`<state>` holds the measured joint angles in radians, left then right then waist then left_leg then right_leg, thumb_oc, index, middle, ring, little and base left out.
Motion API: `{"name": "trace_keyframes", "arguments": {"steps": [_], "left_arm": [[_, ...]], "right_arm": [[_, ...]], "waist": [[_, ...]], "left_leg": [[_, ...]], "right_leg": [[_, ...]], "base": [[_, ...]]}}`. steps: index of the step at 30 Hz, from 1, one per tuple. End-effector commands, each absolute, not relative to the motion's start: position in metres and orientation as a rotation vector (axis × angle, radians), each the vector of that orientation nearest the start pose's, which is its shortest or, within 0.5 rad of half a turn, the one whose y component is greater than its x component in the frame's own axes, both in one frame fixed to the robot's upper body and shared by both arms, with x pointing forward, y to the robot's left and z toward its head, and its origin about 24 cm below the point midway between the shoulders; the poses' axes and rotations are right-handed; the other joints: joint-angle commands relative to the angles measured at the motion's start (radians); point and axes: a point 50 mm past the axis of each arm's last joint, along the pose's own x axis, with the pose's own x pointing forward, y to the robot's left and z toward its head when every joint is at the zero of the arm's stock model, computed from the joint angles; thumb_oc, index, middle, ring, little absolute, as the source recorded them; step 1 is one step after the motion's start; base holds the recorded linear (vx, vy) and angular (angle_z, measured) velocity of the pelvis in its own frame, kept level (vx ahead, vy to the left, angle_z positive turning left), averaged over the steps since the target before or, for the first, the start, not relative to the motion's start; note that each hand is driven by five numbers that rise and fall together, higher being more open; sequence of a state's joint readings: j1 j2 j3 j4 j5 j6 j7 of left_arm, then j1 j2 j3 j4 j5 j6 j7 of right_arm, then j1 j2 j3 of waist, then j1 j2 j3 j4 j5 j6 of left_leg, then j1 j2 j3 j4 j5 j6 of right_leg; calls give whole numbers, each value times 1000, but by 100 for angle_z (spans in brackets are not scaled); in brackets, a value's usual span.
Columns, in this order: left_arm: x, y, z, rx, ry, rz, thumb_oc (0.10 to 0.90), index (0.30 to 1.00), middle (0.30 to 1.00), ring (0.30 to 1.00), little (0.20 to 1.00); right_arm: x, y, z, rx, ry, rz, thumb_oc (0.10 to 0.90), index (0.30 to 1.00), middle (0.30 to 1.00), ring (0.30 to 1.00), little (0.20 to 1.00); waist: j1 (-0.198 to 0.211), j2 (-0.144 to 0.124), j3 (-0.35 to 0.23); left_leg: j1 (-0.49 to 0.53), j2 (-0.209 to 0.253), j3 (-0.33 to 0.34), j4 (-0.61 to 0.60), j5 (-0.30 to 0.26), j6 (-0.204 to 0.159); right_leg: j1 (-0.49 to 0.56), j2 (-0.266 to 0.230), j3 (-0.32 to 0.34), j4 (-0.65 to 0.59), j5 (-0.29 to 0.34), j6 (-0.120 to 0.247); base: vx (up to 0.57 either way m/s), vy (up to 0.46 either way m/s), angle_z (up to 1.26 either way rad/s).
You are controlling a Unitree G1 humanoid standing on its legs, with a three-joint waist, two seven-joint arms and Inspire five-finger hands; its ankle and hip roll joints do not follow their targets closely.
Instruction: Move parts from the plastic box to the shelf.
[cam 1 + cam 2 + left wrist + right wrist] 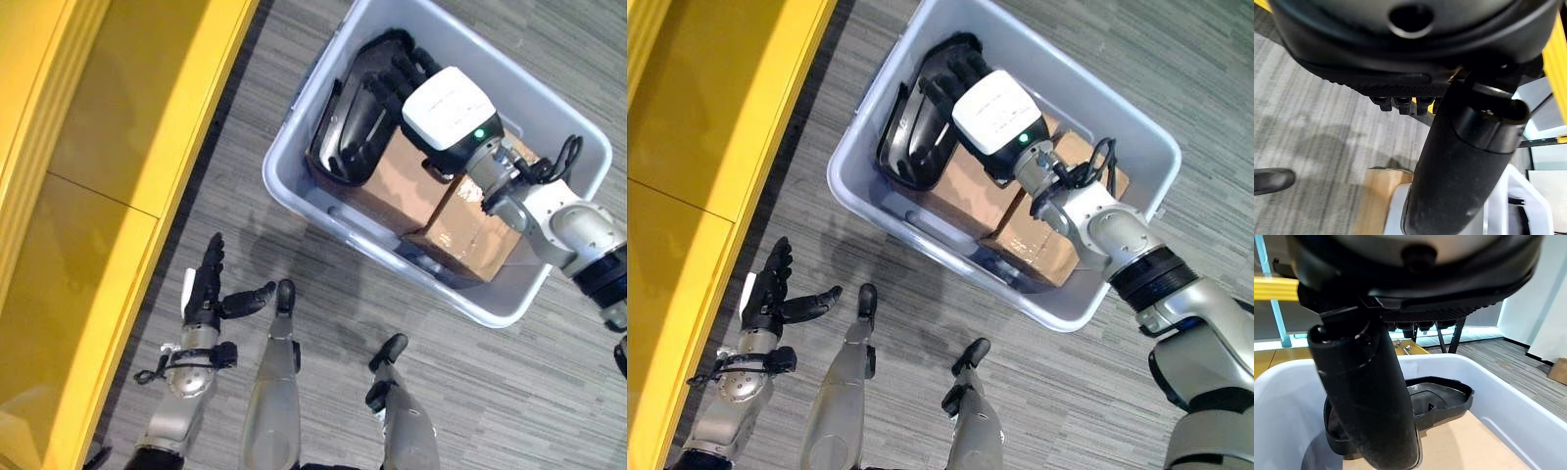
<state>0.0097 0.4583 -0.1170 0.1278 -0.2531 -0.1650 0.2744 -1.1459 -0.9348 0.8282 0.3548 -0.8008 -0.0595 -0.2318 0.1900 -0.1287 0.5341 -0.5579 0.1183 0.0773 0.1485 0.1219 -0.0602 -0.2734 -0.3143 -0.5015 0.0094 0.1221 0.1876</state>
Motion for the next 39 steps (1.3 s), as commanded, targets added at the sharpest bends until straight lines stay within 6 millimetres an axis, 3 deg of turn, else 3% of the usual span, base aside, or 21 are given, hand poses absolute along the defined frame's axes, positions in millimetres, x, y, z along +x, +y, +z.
{"name": "trace_keyframes", "arguments": {"steps": [1,8,10,18,20,25,26,27,29,30,39], "left_arm": [[251,228,82,218,-247,174,900,1000,1000,1000,1000],[250,229,86,205,-267,177,900,1000,1000,1000,1000],[247,230,86,196,-267,177,900,1000,1000,1000,1000],[244,233,88,175,-285,196,900,1000,1000,1000,1000],[243,233,89,162,-295,201,900,1000,1000,1000,1000],[246,230,93,143,-316,197,900,1000,1000,1000,1000],[248,228,94,131,-321,191,900,1000,1000,1000,1000],[248,226,94,121,-322,188,900,1000,1000,1000,1000],[248,226,94,114,-323,188,900,1000,1000,1000,1000],[249,225,94,110,-326,187,900,1000,1000,1000,1000],[254,223,94,98,-322,198,900,1000,1000,1000,1000]], "right_arm": [[348,-168,345,-2082,-997,-280,900,1000,1000,1000,1000],[353,-174,362,-2166,-962,-345,900,1000,1000,1000,1000],[358,-185,365,-2195,-894,-379,900,1000,1000,1000,1000],[375,-225,372,-2329,-634,-483,900,1000,1000,1000,1000],[381,-244,366,-2356,-496,-501,900,1000,1000,1000,1000],[386,-261,355,-2373,-373,-513,900,1000,1000,1000,1000],[388,-266,348,-2378,-329,-501,647,646,646,646,646],[389,-267,343,-2381,-318,-486,647,646,646,646,646],[390,-267,340,-2380,-309,-477,451,371,371,371,371],[390,-268,337,-2383,-302,-470,400,300,300,300,300],[394,-254,317,-2366,-368,-382,400,300,300,300,300]], "waist": [[12,22,-14],[16,28,-14],[21,37,-14],[37,67,-14],[46,84,-14],[58,99,-14],[61,106,-14],[62,109,-14],[63,110,-14],[65,112,-14],[62,110,-14]], "left_leg": [[59,119,-33,-40,-2,-90],[-21,104,-55,-21,-7,-88],[-40,100,-67,-14,-29,-95],[-174,80,-89,15,-27,-92],[-209,68,-98,22,-26,-90],[-248,56,-107,31,-29,-84],[-261,52,-111,33,-29,-83],[-264,51,-112,34,-29,-83],[-268,48,-113,35,-30,-82],[-270,47,-115,35,-29,-81],[-241,46,-116,22,-31,-76]], "right_leg": [[-32,-63,37,106,15,31],[-98,-66,40,130,6,28],[-123,-63,55,150,-12,40],[-253,-77,60,205,-22,39],[-292,-83,62,220,-26,40],[-331,-93,60,241,-35,39],[-343,-96,59,247,-37,39],[-347,-97,58,249,-37,40],[-350,-98,57,251,-38,40],[-351,-98,56,251,-38,40],[-330,-96,52,243,-38,41]], "base": [[18,-11,13],[28,-16,3],[86,-8,11],[21,-2,6],[22,10,7],[20,11,11],[25,15,10],[17,10,16],[8,3,10],[11,0,6],[1,13,9]]}}
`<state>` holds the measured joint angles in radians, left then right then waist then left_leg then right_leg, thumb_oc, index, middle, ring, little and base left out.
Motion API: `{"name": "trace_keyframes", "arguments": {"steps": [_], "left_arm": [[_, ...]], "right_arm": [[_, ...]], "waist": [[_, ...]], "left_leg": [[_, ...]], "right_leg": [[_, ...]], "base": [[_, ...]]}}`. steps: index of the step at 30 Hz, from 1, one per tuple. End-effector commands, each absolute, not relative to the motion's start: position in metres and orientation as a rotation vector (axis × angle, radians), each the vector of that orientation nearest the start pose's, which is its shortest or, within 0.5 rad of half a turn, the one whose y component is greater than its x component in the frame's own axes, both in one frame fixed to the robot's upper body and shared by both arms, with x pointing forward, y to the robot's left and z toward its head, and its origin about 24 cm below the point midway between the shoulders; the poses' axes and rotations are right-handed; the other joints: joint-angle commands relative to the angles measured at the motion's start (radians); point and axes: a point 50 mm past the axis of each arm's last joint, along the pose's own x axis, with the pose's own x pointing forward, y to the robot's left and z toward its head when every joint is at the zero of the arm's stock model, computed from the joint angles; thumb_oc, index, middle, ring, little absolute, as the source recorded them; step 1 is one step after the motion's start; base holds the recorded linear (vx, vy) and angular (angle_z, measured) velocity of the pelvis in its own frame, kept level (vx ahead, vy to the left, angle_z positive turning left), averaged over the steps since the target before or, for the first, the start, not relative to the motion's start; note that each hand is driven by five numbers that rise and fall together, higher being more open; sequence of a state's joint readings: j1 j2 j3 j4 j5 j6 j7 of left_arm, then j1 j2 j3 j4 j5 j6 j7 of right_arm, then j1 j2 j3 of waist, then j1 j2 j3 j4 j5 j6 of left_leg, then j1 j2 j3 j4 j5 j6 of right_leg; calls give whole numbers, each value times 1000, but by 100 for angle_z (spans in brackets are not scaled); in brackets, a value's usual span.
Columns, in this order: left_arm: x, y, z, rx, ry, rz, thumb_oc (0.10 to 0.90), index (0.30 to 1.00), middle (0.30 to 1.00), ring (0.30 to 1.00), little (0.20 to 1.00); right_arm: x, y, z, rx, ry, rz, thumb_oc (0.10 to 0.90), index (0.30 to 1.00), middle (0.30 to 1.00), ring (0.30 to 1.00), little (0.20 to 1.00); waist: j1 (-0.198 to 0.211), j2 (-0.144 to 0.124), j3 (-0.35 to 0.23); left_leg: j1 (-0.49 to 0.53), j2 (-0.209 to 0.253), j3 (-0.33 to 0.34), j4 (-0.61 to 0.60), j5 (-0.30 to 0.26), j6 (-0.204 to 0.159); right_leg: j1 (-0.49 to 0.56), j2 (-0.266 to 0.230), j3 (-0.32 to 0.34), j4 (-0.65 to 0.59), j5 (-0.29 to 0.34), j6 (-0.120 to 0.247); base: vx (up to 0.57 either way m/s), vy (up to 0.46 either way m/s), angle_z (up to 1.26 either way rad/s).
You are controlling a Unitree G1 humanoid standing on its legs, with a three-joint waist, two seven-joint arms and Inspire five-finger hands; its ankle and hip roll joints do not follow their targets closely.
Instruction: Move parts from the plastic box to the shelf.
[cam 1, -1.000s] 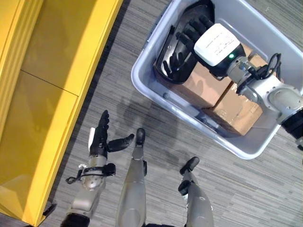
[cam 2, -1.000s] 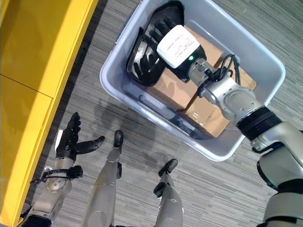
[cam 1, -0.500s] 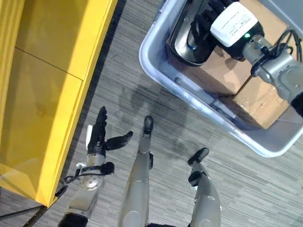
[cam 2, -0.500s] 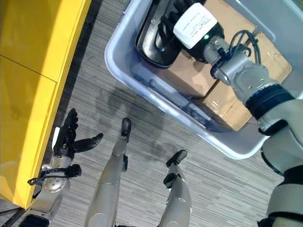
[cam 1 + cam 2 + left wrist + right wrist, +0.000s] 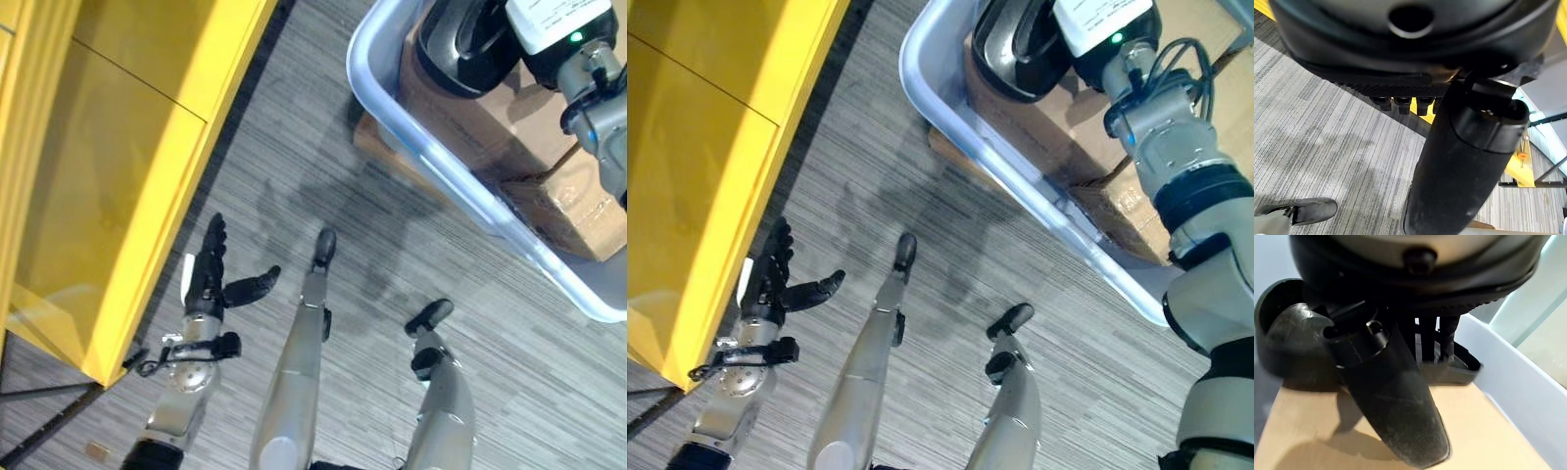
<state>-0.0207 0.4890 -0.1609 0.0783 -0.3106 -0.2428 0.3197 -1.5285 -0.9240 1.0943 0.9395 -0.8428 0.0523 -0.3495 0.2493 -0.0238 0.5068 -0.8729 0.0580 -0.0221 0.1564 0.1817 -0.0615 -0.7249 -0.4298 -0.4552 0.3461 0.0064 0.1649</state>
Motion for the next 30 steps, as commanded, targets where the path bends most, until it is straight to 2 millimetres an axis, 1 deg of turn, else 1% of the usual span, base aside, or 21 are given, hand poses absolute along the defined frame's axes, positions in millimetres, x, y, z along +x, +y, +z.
{"name": "trace_keyframes", "arguments": {"steps": [1,4,5,6,9,10,12,14,16,17,18,19,20,21,22,23,24,26,28,29,30], "left_arm": [[255,223,92,97,-317,200,900,1000,1000,1000,1000],[257,220,92,94,-314,192,900,1000,1000,1000,1000],[257,220,92,95,-312,191,900,1000,1000,1000,1000],[258,219,90,97,-302,191,900,1000,1000,1000,1000],[259,219,90,100,-301,188,900,1000,1000,1000,1000],[260,217,91,99,-302,186,900,1000,1000,1000,1000],[261,217,88,107,-287,184,900,1000,1000,1000,1000],[263,216,90,114,-292,175,900,1000,1000,1000,1000],[265,214,92,122,-299,162,900,1000,1000,1000,1000],[264,214,92,123,-297,162,900,1000,1000,1000,1000],[265,214,94,128,-301,154,900,1000,1000,1000,1000],[266,214,94,133,-303,147,900,1000,1000,1000,1000],[266,215,95,139,-305,142,900,1000,1000,1000,1000],[266,218,93,152,-290,143,900,1000,1000,1000,1000],[265,218,93,153,-289,142,900,1000,1000,1000,1000],[265,219,93,160,-292,140,900,1000,1000,1000,1000],[263,222,94,174,-289,138,900,1000,1000,1000,1000],[261,225,95,192,-286,132,900,1000,1000,1000,1000],[258,230,91,214,-268,136,900,1000,1000,1000,1000],[255,234,90,235,-261,148,900,1000,1000,1000,1000],[252,236,89,253,-250,147,900,1000,1000,1000,1000]], "right_arm": [[395,-248,316,-2326,-405,-380,400,300,300,300,300],[394,-240,316,-2243,-470,-388,400,300,300,300,300],[393,-241,315,-2242,-468,-388,400,300,300,300,300],[391,-234,318,-2176,-533,-389,400,300,300,300,300],[390,-233,317,-2169,-542,-383,400,300,300,300,300],[388,-229,318,-2121,-582,-385,400,300,300,300,300],[385,-224,317,-2091,-623,-374,400,300,300,300,300],[381,-220,318,-2078,-667,-363,400,300,300,300,300],[376,-214,320,-2065,-716,-343,400,300,300,300,300],[376,-214,319,-2065,-714,-341,400,300,300,300,300],[374,-212,320,-2067,-730,-336,400,300,300,300,300],[373,-212,322,-2069,-741,-333,400,300,300,300,300],[369,-210,325,-2067,-764,-332,400,300,300,300,300],[365,-207,326,-2071,-792,-318,400,300,300,300,300],[365,-208,325,-2070,-789,-317,400,300,300,300,300],[362,-207,328,-2066,-809,-321,400,300,300,300,300],[359,-207,327,-2058,-821,-314,400,300,300,300,300],[354,-205,326,-2043,-846,-302,400,300,300,300,300],[350,-203,319,-2000,-863,-277,400,300,300,300,300],[346,-200,313,-1885,-877,-250,400,300,300,300,300],[344,-201,305,-1853,-863,-232,400,300,300,300,300]], "waist": [[-1,2,13],[-5,-6,13],[-4,-6,13],[-11,-10,13],[-11,-13,13],[-18,-14,13],[-21,-19,13],[-26,-27,13],[-30,-34,13],[-30,-34,13],[-31,-37,13],[-31,-39,13],[-32,-42,12],[-37,-51,-21],[-35,-51,-20],[-37,-56,-41],[-40,-63,-76],[-47,-71,-113],[-55,-78,-149],[-70,-82,-189],[-72,-89,-212]], "left_leg": [[89,107,-16,10,-90,-74],[125,105,-7,-1,-88,-73],[128,105,-7,-3,-88,-73],[155,104,-3,-7,-89,-72],[172,104,-2,-11,-90,-70],[197,103,-1,-12,-91,-68],[231,101,2,-15,-94,-68],[267,103,4,-18,-95,-69],[328,108,7,-28,-94,-72],[331,108,7,-30,-93,-72],[353,108,7,-35,-90,-72],[364,106,14,-38,-70,-65],[413,111,15,-46,-69,-68],[446,118,16,-56,-69,-71],[451,119,15,-59,-68,-72],[470,123,16,-67,-67,-75],[507,132,16,-82,-66,-78],[551,144,19,-106,-64,-83],[593,150,25,-129,-62,-84],[632,159,37,-150,-60,-85],[656,163,44,-167,-59,-86]], "right_leg": [[136,20,3,-98,80,65],[172,23,-1,-117,90,67],[176,23,-2,-120,91,68],[203,25,-1,-128,96,70],[220,26,-2,-133,98,70],[246,24,1,-135,99,70],[282,24,2,-143,99,71],[325,25,-1,-156,103,72],[388,27,-4,-176,105,72],[392,28,-6,-179,106,72],[415,30,-9,-188,108,72],[430,26,-23,-197,122,60],[477,26,-24,-209,121,60],[511,32,-26,-223,119,60],[516,33,-27,-226,120,60],[537,36,-32,-237,117,61],[577,46,-35,-262,116,62],[617,55,-37,-286,115,63],[653,67,-39,-305,117,64],[685,76,-36,-327,118,67],[703,81,-34,-342,122,69]], "base": [[-20,20,4],[-9,7,1],[0,0,0],[0,0,0],[-12,6,-1],[-34,14,-6],[-39,10,-3],[-42,-5,1],[-39,-11,-7],[-21,-10,-12],[-77,21,-10],[-97,16,-7],[-68,6,-13],[0,-20,-12],[23,-31,-9],[36,-41,-4],[58,-49,-5],[64,-40,-8],[62,-33,-4],[77,-25,-6],[106,-33,-12]]}}
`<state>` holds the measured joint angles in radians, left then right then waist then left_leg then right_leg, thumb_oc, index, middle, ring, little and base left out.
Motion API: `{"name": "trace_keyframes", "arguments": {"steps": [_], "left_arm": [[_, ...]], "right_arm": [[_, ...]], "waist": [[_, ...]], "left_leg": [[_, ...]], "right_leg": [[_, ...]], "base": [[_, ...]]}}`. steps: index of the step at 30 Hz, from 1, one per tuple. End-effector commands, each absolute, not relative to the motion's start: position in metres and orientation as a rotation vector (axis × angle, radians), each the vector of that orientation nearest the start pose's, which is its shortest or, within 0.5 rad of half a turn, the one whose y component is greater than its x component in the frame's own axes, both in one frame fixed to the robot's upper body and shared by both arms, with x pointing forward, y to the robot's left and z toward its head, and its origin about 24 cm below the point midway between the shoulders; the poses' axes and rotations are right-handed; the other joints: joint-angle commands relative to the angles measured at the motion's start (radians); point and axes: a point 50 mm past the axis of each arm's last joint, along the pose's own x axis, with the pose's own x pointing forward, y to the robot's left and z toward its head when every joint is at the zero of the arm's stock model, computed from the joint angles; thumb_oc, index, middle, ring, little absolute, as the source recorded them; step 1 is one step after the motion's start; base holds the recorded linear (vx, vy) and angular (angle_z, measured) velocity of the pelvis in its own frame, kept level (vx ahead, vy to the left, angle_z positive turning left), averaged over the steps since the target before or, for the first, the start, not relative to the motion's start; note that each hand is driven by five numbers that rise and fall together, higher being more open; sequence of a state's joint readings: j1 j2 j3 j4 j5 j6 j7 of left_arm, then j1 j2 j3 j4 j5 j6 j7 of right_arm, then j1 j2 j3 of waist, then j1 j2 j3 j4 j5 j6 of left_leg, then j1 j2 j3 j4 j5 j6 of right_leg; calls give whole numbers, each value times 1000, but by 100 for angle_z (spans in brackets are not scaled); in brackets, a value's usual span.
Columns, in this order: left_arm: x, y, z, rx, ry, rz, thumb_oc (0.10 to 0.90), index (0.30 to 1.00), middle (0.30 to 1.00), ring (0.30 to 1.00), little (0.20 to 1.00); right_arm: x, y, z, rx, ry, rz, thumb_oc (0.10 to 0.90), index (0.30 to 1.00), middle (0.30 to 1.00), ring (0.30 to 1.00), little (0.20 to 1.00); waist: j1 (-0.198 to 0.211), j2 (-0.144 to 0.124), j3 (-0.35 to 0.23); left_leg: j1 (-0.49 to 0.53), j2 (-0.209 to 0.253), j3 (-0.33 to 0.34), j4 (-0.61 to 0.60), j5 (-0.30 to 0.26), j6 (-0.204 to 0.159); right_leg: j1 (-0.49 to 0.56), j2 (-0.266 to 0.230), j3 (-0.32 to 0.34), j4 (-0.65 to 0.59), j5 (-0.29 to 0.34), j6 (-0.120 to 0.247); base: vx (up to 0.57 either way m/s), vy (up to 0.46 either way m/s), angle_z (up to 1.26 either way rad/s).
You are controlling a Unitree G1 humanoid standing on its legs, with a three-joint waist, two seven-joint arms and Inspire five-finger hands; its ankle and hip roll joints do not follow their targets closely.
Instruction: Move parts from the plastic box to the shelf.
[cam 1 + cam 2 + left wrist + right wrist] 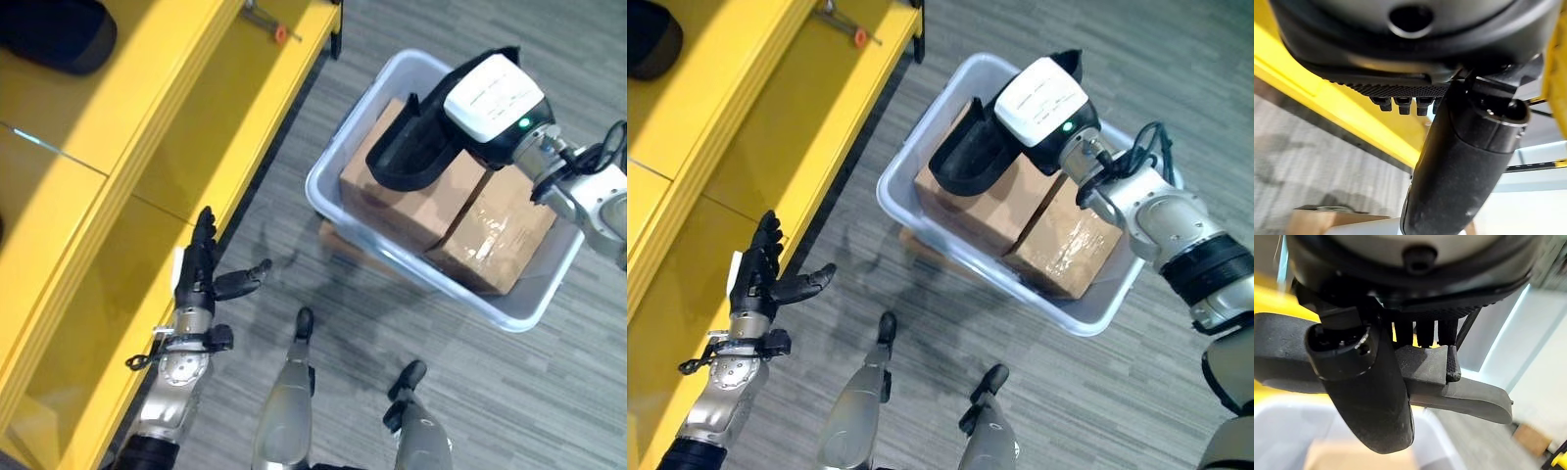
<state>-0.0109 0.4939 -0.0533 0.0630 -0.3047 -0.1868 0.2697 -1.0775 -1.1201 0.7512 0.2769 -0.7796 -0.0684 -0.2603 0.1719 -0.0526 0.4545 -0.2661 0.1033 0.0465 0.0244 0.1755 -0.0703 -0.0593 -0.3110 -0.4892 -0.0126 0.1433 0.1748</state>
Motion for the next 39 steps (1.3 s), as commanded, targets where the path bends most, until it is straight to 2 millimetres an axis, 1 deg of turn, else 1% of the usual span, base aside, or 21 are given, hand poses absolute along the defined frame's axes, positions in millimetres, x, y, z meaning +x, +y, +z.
{"name": "trace_keyframes", "arguments": {"steps": [1,3,4,6,9,10,13,16,17,18,19,22,24,28,29,32,39], "left_arm": [[249,239,88,268,-246,148,900,1000,1000,1000,1000],[246,241,86,282,-237,153,900,1000,1000,1000,1000],[246,241,86,284,-237,151,900,1000,1000,1000,1000],[246,243,87,321,-242,161,900,1000,1000,1000,1000],[246,241,96,377,-290,177,900,1000,1000,1000,1000],[248,237,104,419,-335,179,900,1000,1000,1000,1000],[250,232,112,479,-387,180,900,1000,1000,1000,1000],[254,224,126,592,-471,190,900,1000,1000,1000,1000],[255,218,135,654,-532,186,900,1000,1000,1000,1000],[255,218,135,658,-533,188,900,1000,1000,1000,1000],[257,210,143,730,-597,164,900,1000,1000,1000,1000],[258,206,148,778,-639,162,900,1000,1000,1000,1000],[260,198,154,847,-706,158,900,1000,1000,1000,1000],[263,188,159,946,-784,150,900,1000,1000,1000,1000],[264,182,161,971,-814,140,900,1000,1000,1000,1000],[267,176,163,996,-846,127,900,1000,1000,1000,1000],[280,163,157,1026,-840,92,900,1000,1000,1000,1000]], "right_arm": [[342,-204,301,-1857,-851,-217,400,300,300,300,300],[337,-200,293,-1755,-870,-194,400,300,300,300,300],[336,-200,292,-1754,-868,-195,400,300,300,300,300],[335,-200,284,-1729,-854,-178,400,300,300,300,300],[334,-196,272,-1609,-844,-158,400,300,300,300,300],[335,-190,264,-1566,-842,-143,400,300,300,300,300],[339,-178,253,-1497,-836,-104,400,300,300,300,300],[342,-167,242,-1450,-825,-65,400,300,300,300,300],[343,-160,239,-1421,-834,-47,400,300,300,300,300],[343,-159,239,-1420,-834,-47,400,300,300,300,300],[344,-151,234,-1385,-842,-24,400,300,300,300,300],[346,-145,231,-1365,-844,-10,400,300,300,300,300],[347,-136,226,-1327,-848,19,400,300,300,300,300],[346,-129,223,-1273,-854,40,400,300,300,300,300],[346,-126,221,-1257,-855,48,400,300,300,300,300],[347,-121,219,-1236,-855,62,400,300,300,300,300],[348,-110,220,-1212,-870,93,400,300,300,300,300]], "waist": [[-6,-69,-203],[-18,-71,-238],[-17,-72,-239],[-30,-71,-276],[-51,-65,-317],[-65,-60,-341],[-80,-53,-365],[-90,-47,-377],[-96,-44,-381],[-95,-45,-381],[-104,-42,-386],[-108,-42,-387],[-123,-41,-390],[-138,-42,-391],[-144,-42,-394],[-150,-45,-397],[-165,-52,-403]], "left_leg": [[88,127,-7,-65,-47,-84],[123,132,5,-92,-37,-86],[123,131,5,-94,-36,-86],[154,143,23,-105,-40,-88],[194,158,46,-110,-45,-92],[217,166,61,-111,-54,-91],[243,174,80,-110,-60,-89],[269,185,100,-111,-67,-89],[279,190,107,-112,-69,-90],[280,191,109,-112,-70,-90],[288,193,115,-112,-73,-89],[299,195,121,-112,-76,-87],[313,196,131,-112,-80,-87],[321,198,140,-112,-86,-86],[324,198,142,-112,-88,-86],[330,198,148,-112,-89,-86],[337,200,156,-112,-91,-86]], "right_leg": [[67,-29,3,-4,-9,65],[91,-19,6,-22,-5,66],[91,-19,6,-24,-4,66],[110,-12,16,-32,-6,67],[134,-3,33,-41,-11,65],[142,2,54,-49,-13,65],[147,5,75,-54,-15,62],[150,11,94,-52,-19,58],[152,15,104,-52,-21,56],[152,16,105,-52,-22,56],[153,20,115,-50,-25,55],[153,20,125,-48,-26,54],[154,22,137,-41,-31,52],[155,25,150,-41,-32,52],[156,25,152,-42,-32,53],[157,26,156,-44,-30,55],[157,28,164,-44,-30,53]], "base": [[98,-30,-16],[45,-23,-17],[2,-6,-18],[31,-3,-25],[28,-13,-28],[26,-11,-38],[10,-14,-40],[20,-21,-23],[22,-22,-23],[26,-21,-17],[14,-6,-11],[20,-2,-12],[25,4,-16],[4,6,-10],[8,3,-5],[7,3,-5],[2,4,-5]]}}
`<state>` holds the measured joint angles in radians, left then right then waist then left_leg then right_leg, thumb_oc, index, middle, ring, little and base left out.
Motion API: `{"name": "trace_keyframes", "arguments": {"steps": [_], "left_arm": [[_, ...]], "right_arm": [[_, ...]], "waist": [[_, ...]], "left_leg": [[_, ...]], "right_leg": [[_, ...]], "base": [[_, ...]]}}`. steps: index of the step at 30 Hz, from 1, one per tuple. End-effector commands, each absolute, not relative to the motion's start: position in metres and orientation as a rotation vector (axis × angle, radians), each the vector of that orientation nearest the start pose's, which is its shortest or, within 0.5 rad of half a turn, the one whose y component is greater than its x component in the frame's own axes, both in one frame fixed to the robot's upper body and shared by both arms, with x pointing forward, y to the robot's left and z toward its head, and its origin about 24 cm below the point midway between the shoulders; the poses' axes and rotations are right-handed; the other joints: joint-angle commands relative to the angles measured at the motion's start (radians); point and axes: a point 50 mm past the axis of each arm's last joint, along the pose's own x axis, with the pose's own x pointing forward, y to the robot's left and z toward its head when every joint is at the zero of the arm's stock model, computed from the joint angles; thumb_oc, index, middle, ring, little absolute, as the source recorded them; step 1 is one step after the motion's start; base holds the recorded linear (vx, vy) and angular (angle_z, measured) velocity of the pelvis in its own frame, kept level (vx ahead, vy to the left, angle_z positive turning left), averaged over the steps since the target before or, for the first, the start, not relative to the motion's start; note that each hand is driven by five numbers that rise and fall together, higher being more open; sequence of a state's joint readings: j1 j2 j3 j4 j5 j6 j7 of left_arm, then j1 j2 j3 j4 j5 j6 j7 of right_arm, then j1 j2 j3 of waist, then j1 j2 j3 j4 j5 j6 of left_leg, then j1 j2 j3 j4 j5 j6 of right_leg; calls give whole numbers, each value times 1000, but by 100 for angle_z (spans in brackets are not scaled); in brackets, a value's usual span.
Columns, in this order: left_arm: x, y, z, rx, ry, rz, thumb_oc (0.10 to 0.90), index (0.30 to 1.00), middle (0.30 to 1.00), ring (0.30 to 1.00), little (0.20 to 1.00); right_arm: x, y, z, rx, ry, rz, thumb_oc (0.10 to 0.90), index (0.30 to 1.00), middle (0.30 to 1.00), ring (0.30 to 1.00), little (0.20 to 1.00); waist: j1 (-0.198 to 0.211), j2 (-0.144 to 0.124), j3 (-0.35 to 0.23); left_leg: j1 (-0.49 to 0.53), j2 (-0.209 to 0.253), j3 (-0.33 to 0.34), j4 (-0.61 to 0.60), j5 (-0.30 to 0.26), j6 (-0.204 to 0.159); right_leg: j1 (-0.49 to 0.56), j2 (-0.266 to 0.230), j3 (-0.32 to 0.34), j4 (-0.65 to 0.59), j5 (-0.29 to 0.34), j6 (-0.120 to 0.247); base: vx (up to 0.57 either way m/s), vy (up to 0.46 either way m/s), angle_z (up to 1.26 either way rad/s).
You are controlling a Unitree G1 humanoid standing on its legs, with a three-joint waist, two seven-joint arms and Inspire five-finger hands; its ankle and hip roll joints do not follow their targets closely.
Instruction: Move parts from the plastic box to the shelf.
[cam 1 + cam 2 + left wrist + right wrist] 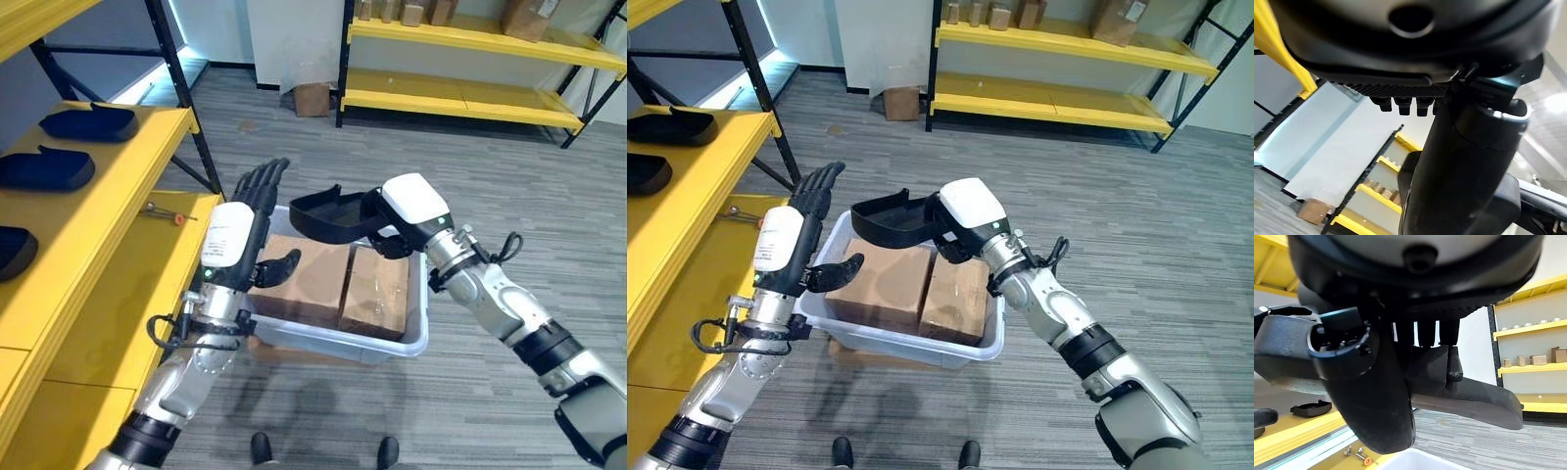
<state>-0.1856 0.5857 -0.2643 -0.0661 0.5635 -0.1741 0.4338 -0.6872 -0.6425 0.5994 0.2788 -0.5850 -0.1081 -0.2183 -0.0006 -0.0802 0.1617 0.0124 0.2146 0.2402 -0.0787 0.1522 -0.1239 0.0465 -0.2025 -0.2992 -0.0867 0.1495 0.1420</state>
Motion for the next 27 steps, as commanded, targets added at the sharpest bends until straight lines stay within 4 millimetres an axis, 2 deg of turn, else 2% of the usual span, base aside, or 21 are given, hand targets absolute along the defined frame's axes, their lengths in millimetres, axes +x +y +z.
{"name": "trace_keyframes", "arguments": {"steps": [1,10,17,21,22,23,24,27], "left_arm": [[282,161,156,1025,-841,88,900,1000,1000,1000,1000],[298,146,152,1099,-847,48,900,1000,1000,1000,1000],[311,141,129,1197,-773,6,900,1000,1000,1000,1000],[314,144,123,1213,-743,16,900,1000,1000,1000,1000],[315,146,121,1213,-728,24,851,931,931,931,931],[316,146,120,1214,-726,28,527,478,478,478,478],[317,147,119,1215,-717,36,400,300,300,300,300],[318,148,116,1210,-698,53,400,300,300,300,300]], "right_arm": [[348,-108,220,-1208,-873,96,400,300,300,300,300],[347,-94,220,-1175,-896,129,400,300,300,300,300],[346,-87,219,-1154,-913,146,400,300,300,300,300],[346,-85,218,-1148,-917,148,400,300,300,300,300],[346,-85,217,-1146,-914,148,400,300,300,300,300],[346,-84,217,-1144,-915,149,400,300,300,300,300],[345,-84,216,-1141,-917,148,400,300,300,300,300],[345,-85,216,-1129,-917,141,400,300,300,300,300]], "waist": [[5,-25,-110],[-11,-31,-116],[-28,-32,-118],[-32,-34,-117],[-34,-35,-116],[-34,-35,-117],[-35,-35,-116],[-38,-36,-116]], "left_leg": [[60,89,-36,-9,-69,-32],[69,87,-21,-9,-75,-32],[77,86,-7,-9,-75,-32],[81,87,4,-9,-76,-33],[82,87,8,-9,-76,-33],[82,87,11,-9,-77,-33],[84,88,14,-9,-77,-33],[87,85,20,-9,-78,-32]], "right_leg": [[51,-79,-24,30,-37,85],[49,-78,-9,25,-31,86],[43,-76,3,21,-24,86],[38,-73,14,16,-19,87],[36,-73,17,15,-17,87],[35,-73,20,14,-16,87],[34,-74,22,12,-15,87],[33,-74,28,10,-13,87]], "base": [[3,8,-4],[1,6,-4],[3,7,-6],[1,2,-4],[-5,5,-15],[-6,9,-17],[1,14,-18],[5,8,-6]]}}
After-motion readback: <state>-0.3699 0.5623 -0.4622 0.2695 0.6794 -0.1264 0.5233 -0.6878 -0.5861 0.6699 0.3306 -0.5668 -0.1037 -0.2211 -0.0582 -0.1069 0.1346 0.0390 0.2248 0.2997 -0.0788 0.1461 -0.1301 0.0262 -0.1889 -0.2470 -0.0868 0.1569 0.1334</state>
